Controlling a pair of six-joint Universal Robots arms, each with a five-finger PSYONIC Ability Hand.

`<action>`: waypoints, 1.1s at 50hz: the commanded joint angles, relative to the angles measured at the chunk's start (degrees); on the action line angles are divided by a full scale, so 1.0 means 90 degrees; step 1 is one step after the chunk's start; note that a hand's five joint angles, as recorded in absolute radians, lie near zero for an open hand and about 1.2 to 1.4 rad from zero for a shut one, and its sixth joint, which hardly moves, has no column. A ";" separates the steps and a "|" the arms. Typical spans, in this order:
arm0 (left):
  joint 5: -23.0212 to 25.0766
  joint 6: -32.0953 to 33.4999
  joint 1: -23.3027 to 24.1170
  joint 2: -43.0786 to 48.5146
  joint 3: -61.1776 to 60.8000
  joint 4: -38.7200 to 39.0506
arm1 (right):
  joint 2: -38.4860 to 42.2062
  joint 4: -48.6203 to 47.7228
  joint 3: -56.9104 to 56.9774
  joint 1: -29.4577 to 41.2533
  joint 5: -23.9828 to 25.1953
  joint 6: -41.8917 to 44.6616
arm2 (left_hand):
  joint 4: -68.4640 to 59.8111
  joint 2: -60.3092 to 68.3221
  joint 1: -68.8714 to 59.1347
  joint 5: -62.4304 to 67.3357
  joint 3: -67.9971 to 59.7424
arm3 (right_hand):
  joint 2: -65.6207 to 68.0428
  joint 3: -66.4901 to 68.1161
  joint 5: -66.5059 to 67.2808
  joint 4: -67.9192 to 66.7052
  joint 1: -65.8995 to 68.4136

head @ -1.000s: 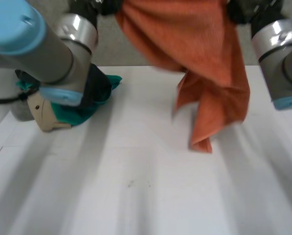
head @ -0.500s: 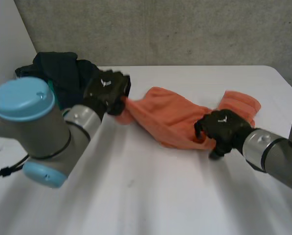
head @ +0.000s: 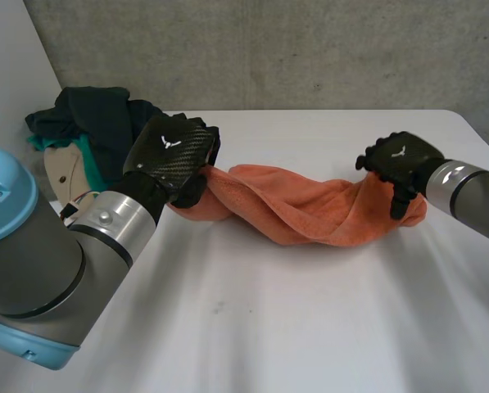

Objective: Fold the laundry.

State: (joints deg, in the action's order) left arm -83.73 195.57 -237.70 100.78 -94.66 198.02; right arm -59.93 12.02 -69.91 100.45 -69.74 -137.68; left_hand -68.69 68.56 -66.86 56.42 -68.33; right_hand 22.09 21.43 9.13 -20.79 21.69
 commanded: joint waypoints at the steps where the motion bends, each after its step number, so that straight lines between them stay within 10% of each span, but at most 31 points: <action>1: -0.0004 0.0009 0.0025 -0.0026 -0.0009 -0.0010 | 0.1258 0.0158 0.1009 -0.0009 -0.0103 0.2280 | -0.1256 0.1271 -0.1460 0.1509 -0.1297 | 0.0086 0.0160 0.0415 -0.0231 0.0130; 17: -0.0004 -0.0001 0.0044 -0.0016 -0.0117 0.0019 | 0.3367 -0.0056 0.3148 -0.0175 0.0063 0.2319 | -0.1256 0.1271 -0.1460 0.1509 -0.1297 | 0.0422 0.0496 0.0751 -0.0567 0.0466; 21: -0.0023 0.0009 0.0035 -0.0026 -0.0117 0.0010 | 0.3495 -0.0164 0.3412 -0.0185 0.0083 0.2397 | -0.1256 0.1271 -0.1460 0.1509 -0.1297 | 0.5579 0.5653 0.5908 -0.5724 0.5623; 38: -0.0111 0.0214 -0.0902 -0.0573 -0.0077 -0.0069 | -0.0897 -0.0343 0.0591 -0.1043 0.0083 0.0639 | -0.1256 0.1271 -0.1460 0.1509 -0.1297 | 0.6434 0.6508 0.6764 -0.6579 0.6478; 55: 0.0435 0.0282 -0.1196 0.0460 0.0049 -0.0293 | -0.1378 0.2873 0.0004 -0.1532 0.0541 0.0688 | -0.1256 0.1271 -0.1460 0.1509 -0.1297 | 0.6434 0.6508 0.6764 -0.6579 0.6478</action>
State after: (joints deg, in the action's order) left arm -82.47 197.68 -248.52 97.85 -96.06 195.32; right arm -73.80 32.24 -66.79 86.46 -67.36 -131.92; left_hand -68.71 68.56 -66.86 56.50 -68.34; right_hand 66.64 68.07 54.61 -68.62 58.76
